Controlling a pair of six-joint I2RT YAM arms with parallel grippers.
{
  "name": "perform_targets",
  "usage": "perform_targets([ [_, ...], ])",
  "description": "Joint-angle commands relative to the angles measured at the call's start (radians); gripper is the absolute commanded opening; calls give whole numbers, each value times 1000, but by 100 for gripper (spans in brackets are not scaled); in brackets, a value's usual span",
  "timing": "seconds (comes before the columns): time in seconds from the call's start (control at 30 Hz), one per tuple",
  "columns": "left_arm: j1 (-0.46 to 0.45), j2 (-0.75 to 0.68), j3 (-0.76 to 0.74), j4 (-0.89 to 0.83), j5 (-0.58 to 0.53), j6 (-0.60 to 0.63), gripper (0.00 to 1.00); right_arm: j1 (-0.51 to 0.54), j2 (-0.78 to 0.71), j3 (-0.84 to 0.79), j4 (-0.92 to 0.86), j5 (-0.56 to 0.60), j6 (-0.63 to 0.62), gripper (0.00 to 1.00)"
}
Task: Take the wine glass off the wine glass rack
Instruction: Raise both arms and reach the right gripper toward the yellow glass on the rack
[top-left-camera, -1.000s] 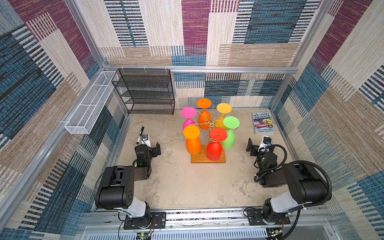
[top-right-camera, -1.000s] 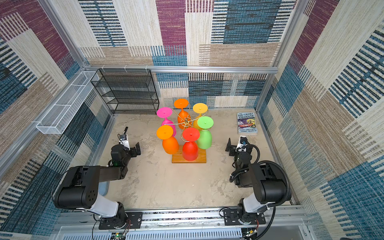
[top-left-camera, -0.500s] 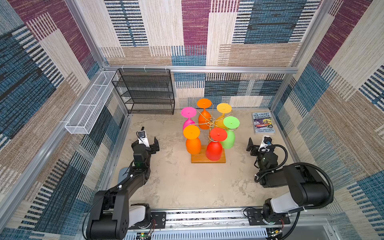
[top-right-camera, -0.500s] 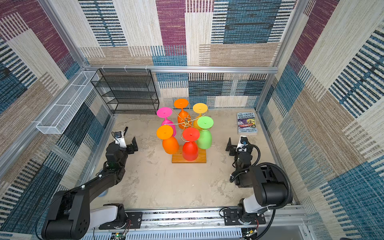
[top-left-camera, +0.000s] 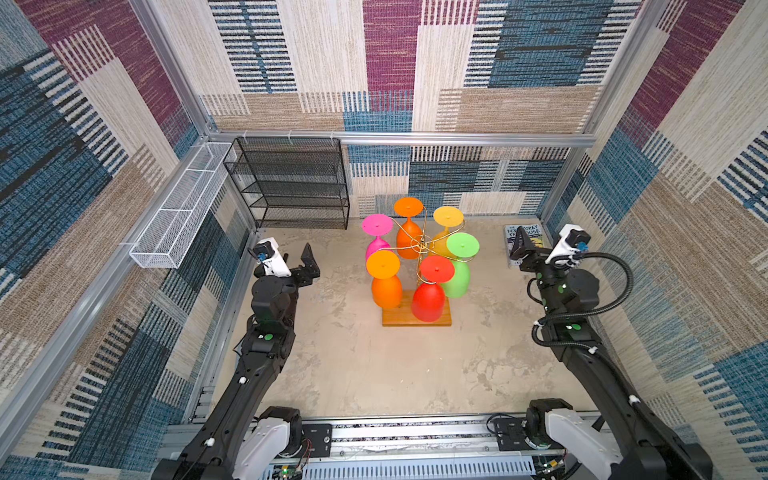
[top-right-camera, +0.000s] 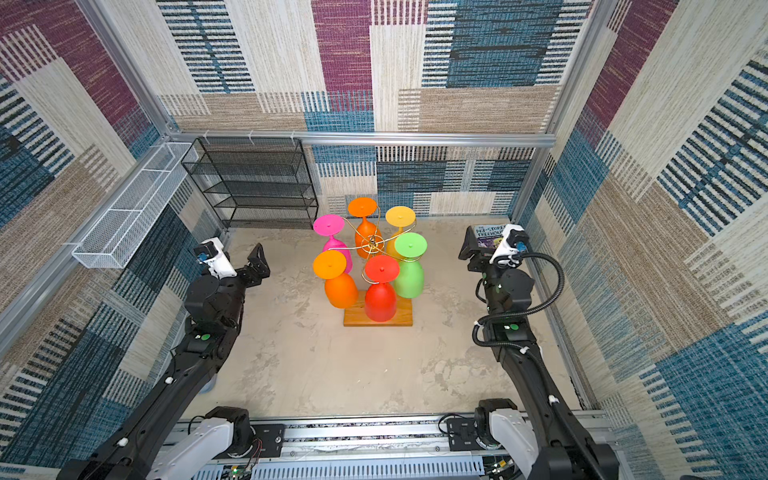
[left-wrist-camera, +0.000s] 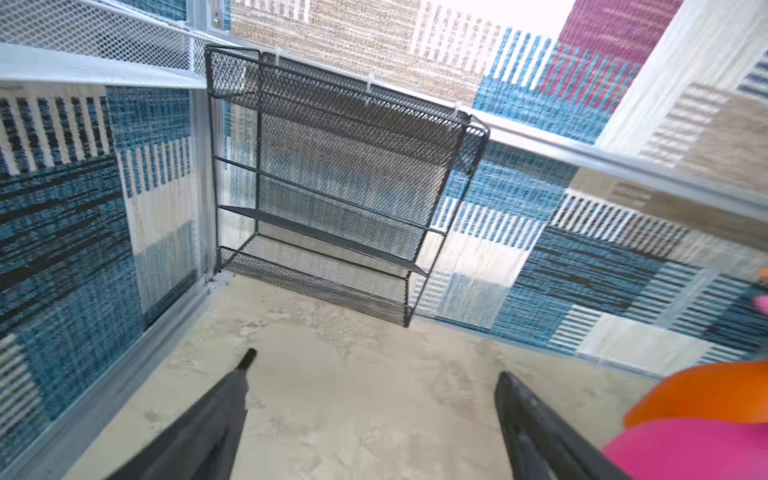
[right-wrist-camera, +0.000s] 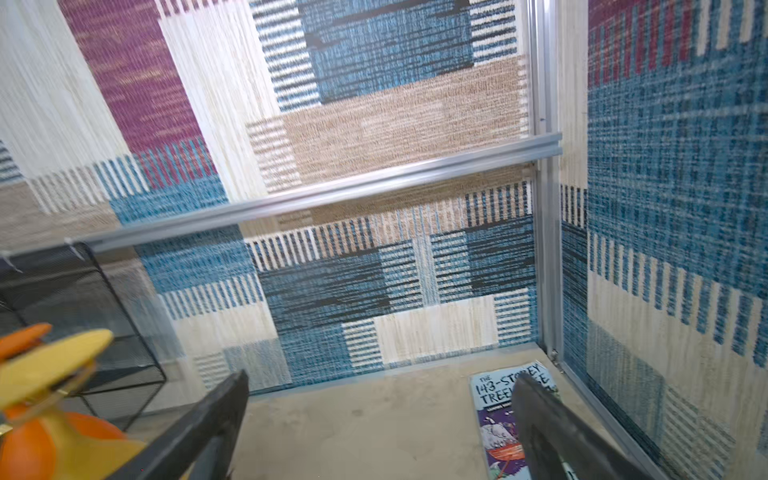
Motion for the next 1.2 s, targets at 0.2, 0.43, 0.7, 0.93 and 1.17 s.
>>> perform_targets([
  [0.2,-26,-84,75,-223,254,-207,94,1,267,579,-537,-624,298,94],
  [0.43,-43,-128,82,-302,287,-186,94,2,489,775,-693,-798,301,83],
  [0.7,-48,-109,94,-302,325,-183,94,45,576,822,-766,-822,262,74],
  [0.93,-52,-101,88,-296,327,-182,94,86,620,872,-821,-793,218,72],
  [1.17,-53,-95,84,-288,328,-181,94,97,635,869,-804,-796,224,69],
])
